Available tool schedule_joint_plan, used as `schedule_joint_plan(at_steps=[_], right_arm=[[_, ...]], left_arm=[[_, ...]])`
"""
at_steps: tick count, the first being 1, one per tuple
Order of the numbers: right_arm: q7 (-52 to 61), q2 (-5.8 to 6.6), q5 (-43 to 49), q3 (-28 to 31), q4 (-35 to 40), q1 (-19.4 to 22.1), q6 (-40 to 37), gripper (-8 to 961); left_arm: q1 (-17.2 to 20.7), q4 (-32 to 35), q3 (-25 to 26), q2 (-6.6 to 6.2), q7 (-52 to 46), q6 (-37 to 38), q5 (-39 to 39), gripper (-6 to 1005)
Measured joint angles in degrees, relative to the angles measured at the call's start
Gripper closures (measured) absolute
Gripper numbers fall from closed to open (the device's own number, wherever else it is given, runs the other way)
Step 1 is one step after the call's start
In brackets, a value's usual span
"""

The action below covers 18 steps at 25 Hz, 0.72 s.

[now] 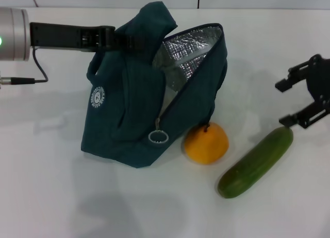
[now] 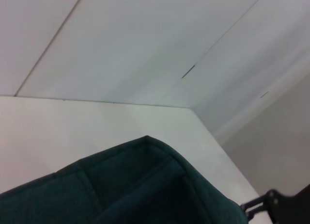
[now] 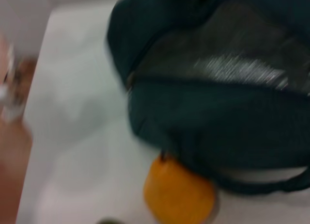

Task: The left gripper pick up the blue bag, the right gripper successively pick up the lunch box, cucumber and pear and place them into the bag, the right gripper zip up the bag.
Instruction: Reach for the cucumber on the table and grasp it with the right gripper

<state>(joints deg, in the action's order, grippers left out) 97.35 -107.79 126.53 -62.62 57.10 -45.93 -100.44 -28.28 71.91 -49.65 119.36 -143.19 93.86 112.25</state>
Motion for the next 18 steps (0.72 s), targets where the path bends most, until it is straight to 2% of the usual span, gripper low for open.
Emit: schedule_joint_plan(at_steps=[6, 8, 10, 13, 18], right_arm=[[1.05, -5.15, 10.98, -5.22, 8.21, -3.59, -4.53, 116], [0.97, -6.74, 13.45, -9.02, 10.23, -4.35, -5.14, 116], [0.92, -7.27, 14.41, -12.80, 10.93, -4.60, -4.63, 117], [0.90, -7.42, 15.10, -19.47, 10.89, -4.96, -2.59, 119], [-0.04, -7.56, 15.51, -24.71, 10.62, -5.57, -0.88, 122]], left_arm=[[-0.20, -0.09, 0.00, -0.01, 0.00, 0.00, -0.33, 949], [-0.21, -0.11, -0.01, -0.01, 0.02, 0.00, -0.36, 949], [-0.22, -0.11, 0.00, -0.01, -0.03, -0.09, -0.41, 949], [-0.23, -0.19, 0.00, -0.01, -0.07, -0.51, -0.68, 949], [-0.25, -0.28, 0.00, 0.03, -0.10, -0.60, -0.91, 949]])
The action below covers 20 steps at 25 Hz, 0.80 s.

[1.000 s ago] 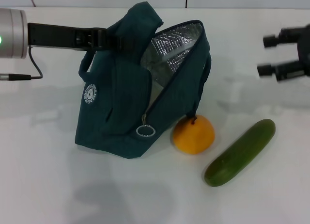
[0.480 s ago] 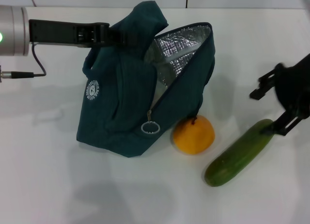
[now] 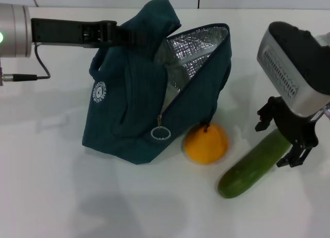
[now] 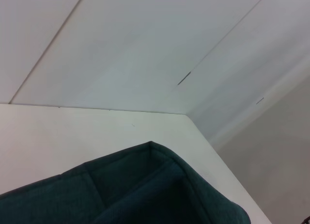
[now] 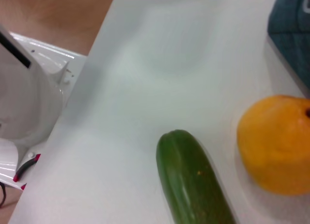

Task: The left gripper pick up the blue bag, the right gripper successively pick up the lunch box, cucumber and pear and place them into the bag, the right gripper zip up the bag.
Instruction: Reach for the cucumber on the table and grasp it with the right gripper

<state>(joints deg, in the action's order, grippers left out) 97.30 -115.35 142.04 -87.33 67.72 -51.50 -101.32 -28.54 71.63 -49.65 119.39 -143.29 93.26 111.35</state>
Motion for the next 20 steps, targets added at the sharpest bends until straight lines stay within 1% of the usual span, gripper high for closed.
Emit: schedule_joint_plan(at_steps=[4, 10, 20], right_arm=[[-2.62, -0.44, -0.51, -0.68, 0.15, 0.20, 0.91, 124], [-3.83, -0.59, -1.37, -1.35, -0.24, 0.43, 1.32, 126], [-3.93, -0.82, -3.35, -5.87, -1.90, 0.60, 2.31, 128]], left_arm=[[0.13, 0.00, 0.00, 0.03, -0.07, -0.02, -0.24, 949], [0.34, -0.23, 0.00, 0.05, -0.07, -0.11, -1.72, 949], [-0.10, -1.52, 0.00, -0.02, 0.27, -0.69, -1.75, 949]])
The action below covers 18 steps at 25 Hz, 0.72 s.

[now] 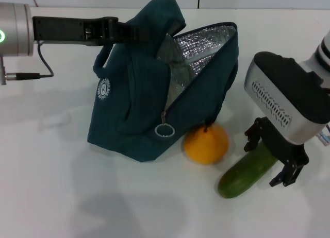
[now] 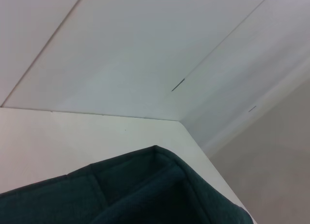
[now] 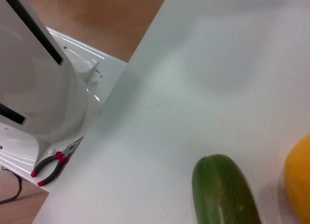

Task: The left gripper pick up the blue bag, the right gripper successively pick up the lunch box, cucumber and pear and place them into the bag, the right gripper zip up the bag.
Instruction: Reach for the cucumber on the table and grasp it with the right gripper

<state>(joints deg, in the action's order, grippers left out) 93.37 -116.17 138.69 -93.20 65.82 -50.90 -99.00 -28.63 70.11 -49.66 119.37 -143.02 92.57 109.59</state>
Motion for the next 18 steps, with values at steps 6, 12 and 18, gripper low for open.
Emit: schedule_joint_plan(at_steps=[6, 12, 18], right_arm=[[-0.18, -0.02, -1.07, -0.99, -2.05, -0.17, 2.65, 129], [-1.17, -0.02, -1.61, -2.46, -4.27, -0.62, 4.91, 130], [-1.19, -0.02, -1.89, -4.35, -5.67, -1.09, 6.20, 131]], left_arm=[[-0.04, 0.00, 0.00, -0.02, 0.04, -0.08, 0.00, 949], [-0.43, 0.01, -0.06, -0.02, 0.17, -0.11, 0.00, 949], [-0.35, 0.03, -0.05, -0.02, 0.61, -0.11, 0.00, 949]])
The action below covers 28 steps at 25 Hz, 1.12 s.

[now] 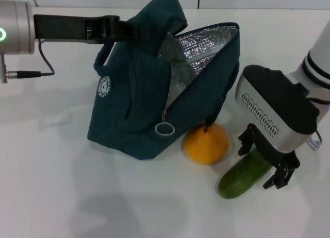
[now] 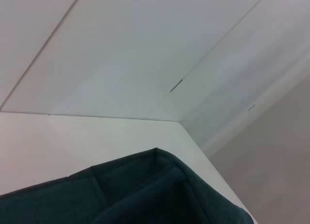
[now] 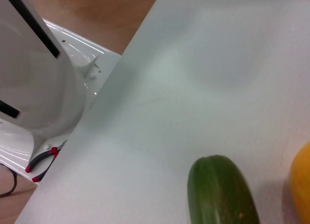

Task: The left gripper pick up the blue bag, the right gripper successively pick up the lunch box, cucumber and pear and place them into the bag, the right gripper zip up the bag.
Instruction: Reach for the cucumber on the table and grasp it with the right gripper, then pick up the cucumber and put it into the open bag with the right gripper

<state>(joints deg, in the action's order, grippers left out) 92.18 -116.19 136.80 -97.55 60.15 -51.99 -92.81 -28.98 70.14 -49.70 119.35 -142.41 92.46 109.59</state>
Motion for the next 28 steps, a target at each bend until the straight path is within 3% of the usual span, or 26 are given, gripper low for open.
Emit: schedule_joint_plan(at_steps=[4, 10, 22, 28], right_arm=[[0.04, 0.00, -0.31, -0.17, -0.08, 0.08, 0.35, 148], [0.68, 0.01, -0.27, -1.46, -0.63, -0.08, 1.05, 322], [3.00, 0.15, 0.35, -1.50, -0.60, -0.55, 1.23, 383], [4.13, 0.50, 1.37, 1.51, 2.53, -0.11, -2.47, 382]], left_arm=[[-0.02, 0.00, 0.05, 0.00, 0.05, 0.00, 0.00, 949], [-0.14, 0.00, 0.05, 0.00, 0.11, 0.00, 0.00, 949], [-0.13, -0.74, 0.05, 0.00, 0.48, 0.00, 0.00, 949], [0.29, -0.78, 0.05, -0.20, 0.82, 0.01, -0.41, 949]])
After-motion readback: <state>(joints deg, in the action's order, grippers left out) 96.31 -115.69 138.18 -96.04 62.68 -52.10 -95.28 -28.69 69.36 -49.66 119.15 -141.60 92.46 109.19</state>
